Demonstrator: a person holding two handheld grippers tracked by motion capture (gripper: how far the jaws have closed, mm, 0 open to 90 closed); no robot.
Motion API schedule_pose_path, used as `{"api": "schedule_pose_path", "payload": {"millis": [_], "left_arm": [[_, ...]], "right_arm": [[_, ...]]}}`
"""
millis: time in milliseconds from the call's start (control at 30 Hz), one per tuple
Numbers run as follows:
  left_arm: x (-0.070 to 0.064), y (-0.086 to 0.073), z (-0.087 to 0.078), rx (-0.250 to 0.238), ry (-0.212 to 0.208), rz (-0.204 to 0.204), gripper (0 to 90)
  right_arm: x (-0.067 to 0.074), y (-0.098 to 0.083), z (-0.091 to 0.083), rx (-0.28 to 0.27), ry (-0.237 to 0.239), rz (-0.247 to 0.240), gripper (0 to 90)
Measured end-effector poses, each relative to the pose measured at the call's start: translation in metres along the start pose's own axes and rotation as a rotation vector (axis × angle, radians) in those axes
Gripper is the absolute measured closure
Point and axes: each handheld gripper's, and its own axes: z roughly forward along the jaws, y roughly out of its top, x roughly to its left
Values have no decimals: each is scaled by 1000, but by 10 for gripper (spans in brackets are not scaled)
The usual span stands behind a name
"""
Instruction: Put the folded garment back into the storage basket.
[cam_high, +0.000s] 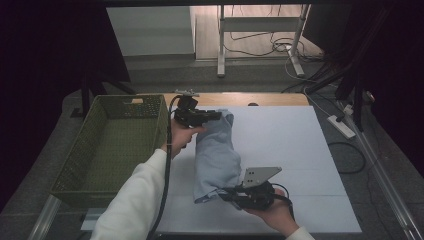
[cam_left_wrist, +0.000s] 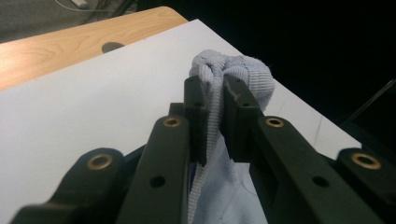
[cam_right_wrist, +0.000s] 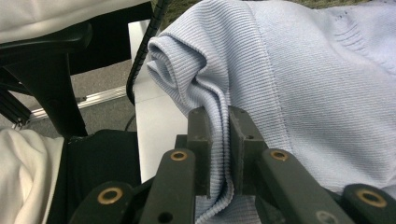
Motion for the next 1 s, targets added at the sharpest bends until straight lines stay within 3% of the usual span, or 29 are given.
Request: {"api": "schedule_pose_path", "payload": {"millis": [700,1000], "left_arm": [[6,10,-33,-44,36,-1,808],[8,12,-42,-56,42,-2,808]], "right_arm": [[-2,30,11,-33,1,-54,802],[-3,34,16,-49,5,-48,802]]}}
